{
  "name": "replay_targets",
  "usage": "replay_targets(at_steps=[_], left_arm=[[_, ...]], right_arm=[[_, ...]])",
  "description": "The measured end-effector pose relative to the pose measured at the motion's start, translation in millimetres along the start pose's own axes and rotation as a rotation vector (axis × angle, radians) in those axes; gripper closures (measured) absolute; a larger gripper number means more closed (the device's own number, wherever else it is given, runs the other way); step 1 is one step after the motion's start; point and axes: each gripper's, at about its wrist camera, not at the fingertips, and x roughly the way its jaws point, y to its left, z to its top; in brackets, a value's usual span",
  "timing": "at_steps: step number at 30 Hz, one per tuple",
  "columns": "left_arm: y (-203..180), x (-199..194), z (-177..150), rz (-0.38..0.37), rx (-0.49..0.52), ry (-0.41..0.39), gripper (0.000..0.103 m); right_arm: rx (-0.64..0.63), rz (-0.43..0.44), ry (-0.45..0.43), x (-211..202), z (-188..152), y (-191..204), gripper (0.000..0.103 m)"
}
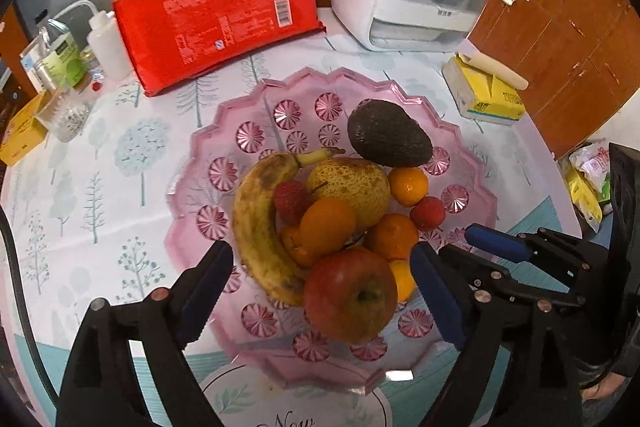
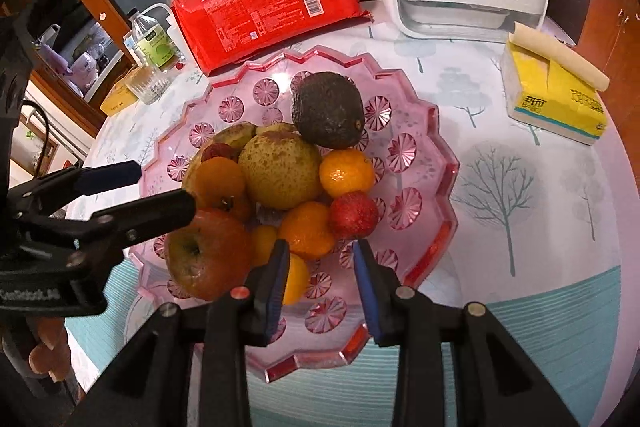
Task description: Organize fruits
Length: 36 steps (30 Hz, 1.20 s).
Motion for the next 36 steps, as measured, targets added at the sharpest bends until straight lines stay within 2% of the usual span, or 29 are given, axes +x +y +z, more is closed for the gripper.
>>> replay_targets(at_steps=[11, 18, 21, 29, 36], left_arm=[[11.3, -51.1, -27.8, 0.012, -0.041, -0.053, 0.011], [21.5, -87.3, -57.0, 0.023, -0.073, -0.091, 0.011], [25.3, -103.1, -74.5, 0.041, -0.077, -0.104, 0.011], [33.4, -157.9, -128.8, 0.088, -0.103, -0.154, 0.011], [28.7, -207.9, -181.8, 0.175, -0.099, -0.208, 0.011]], right_arm=[[-0.016, 0.002, -0.041, -29.3, -11.1, 23.2, 0.064], [-0.012, -0.003, -0.055, -50.4, -33.8, 41.7, 0.06], [-0.005, -0.005, -0.063, -62.3, -48.7, 53.1, 0.057], [-0.002, 0.0, -0.077, -104.8, -94.0, 95.1, 0.057], [-0.019, -0.043, -0.127, -151.7, -126.8, 127.2, 0.056]])
